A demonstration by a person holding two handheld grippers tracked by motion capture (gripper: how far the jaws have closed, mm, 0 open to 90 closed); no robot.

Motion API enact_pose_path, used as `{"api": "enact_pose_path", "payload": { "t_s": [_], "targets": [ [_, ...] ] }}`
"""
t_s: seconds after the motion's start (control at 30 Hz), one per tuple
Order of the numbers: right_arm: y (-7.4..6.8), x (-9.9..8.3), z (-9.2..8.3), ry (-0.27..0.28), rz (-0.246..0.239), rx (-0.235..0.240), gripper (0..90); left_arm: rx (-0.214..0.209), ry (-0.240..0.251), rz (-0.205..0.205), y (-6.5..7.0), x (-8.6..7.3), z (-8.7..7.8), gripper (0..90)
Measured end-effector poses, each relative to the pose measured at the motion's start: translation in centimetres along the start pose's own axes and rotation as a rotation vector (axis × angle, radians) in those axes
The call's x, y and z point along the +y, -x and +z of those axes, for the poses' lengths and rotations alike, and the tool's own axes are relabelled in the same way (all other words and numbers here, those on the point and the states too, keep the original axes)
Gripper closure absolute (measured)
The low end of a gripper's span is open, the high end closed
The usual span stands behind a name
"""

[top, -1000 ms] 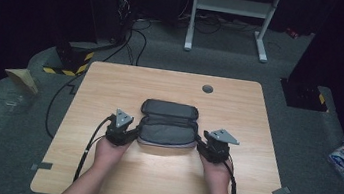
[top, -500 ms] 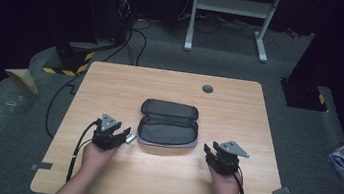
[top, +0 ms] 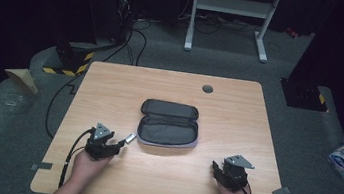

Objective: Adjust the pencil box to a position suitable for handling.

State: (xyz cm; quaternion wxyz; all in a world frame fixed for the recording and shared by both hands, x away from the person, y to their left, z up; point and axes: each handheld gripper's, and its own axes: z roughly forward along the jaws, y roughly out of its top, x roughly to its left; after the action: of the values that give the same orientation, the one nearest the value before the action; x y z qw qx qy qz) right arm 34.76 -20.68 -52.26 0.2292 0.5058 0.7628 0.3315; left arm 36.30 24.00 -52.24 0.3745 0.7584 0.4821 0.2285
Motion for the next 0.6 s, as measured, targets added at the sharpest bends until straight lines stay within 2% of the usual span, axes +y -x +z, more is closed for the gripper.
{"api": "enact_pose_path", "payload": {
  "t_s": [0.07,0.17,0.23,0.33,0.43,0.53,0.6],
  "targets": [
    [0.0,-0.1,0.0,0.0,-0.006,0.0,46.5,-0.026,-0.005,-0.011,0.1,0.1,0.3,41.1],
    [0.0,-0.1,0.0,0.0,-0.007,0.003,46.9,-0.026,-0.003,0.009,0.5,0.4,0.7,41.2],
    [0.0,-0.1,0.0,0.001,-0.007,0.002,48.0,-0.007,-0.002,0.035,0.9,0.7,0.9,41.8],
    [-0.1,-0.1,0.0,0.003,-0.004,-0.004,48.8,-0.021,0.004,0.063,1.3,1.1,1.1,43.4],
    [-0.2,-0.1,0.0,0.001,-0.003,-0.009,49.4,-0.042,-0.013,0.057,1.6,1.4,1.8,43.9],
    [-0.2,-0.1,0.0,0.003,-0.003,-0.009,49.8,-0.046,-0.038,0.053,1.8,1.4,2.4,49.2],
    [-0.2,-0.1,0.0,0.002,-0.004,-0.01,49.8,-0.04,-0.037,0.051,1.8,1.5,2.6,50.1]
  ]
}}
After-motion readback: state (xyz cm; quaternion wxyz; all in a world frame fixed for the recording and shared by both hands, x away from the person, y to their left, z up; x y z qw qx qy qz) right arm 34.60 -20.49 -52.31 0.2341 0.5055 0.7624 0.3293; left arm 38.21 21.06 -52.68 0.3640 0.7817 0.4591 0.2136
